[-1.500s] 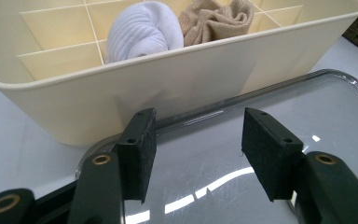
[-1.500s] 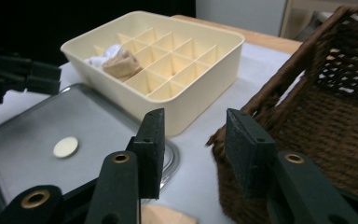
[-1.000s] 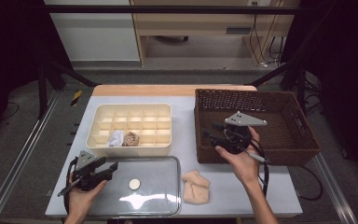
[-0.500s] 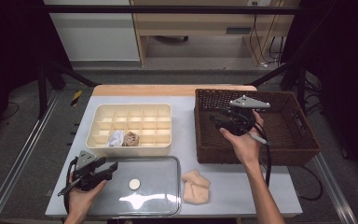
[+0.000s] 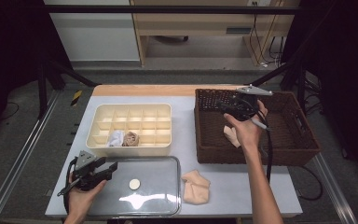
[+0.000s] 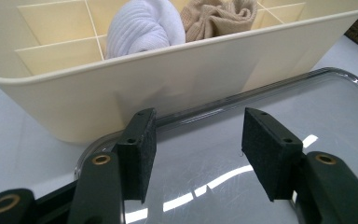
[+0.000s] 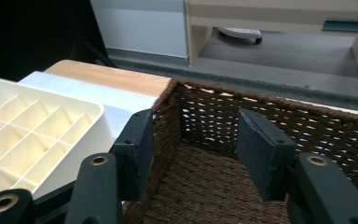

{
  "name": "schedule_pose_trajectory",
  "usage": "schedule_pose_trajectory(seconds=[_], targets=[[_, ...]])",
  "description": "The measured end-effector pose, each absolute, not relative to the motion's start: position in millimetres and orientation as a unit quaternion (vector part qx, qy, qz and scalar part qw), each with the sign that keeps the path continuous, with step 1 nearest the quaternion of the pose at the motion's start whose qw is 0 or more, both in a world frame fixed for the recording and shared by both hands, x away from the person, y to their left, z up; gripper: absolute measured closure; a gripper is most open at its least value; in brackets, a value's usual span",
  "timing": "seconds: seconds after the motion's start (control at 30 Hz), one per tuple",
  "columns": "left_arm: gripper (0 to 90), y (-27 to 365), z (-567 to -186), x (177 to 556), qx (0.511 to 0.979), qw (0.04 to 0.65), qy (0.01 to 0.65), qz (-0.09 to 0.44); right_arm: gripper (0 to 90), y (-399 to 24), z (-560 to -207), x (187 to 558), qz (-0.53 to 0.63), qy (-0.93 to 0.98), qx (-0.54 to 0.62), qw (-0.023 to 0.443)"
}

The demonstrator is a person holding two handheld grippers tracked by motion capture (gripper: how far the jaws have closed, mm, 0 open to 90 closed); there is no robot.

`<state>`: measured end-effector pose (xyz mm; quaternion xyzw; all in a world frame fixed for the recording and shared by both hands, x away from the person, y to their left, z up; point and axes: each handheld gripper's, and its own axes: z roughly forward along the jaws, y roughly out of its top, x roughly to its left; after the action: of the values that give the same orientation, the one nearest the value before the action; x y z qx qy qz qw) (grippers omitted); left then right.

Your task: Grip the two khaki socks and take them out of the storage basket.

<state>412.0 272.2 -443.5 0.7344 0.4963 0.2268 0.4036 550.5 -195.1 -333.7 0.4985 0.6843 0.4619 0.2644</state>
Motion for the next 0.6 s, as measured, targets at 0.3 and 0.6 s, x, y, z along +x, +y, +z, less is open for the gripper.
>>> schedule_pose_trajectory(seconds=[0.3,0.6], targets=[[44.9,273,-444,413,0.735,0.402,0.497,0.227,45.8,-211,-348,573,0.429,0.682,0.525,0.275],[45.1,274,-444,413,0.734,0.403,0.497,0.227,47.7,-222,-367,590,0.387,0.687,0.549,0.278]])
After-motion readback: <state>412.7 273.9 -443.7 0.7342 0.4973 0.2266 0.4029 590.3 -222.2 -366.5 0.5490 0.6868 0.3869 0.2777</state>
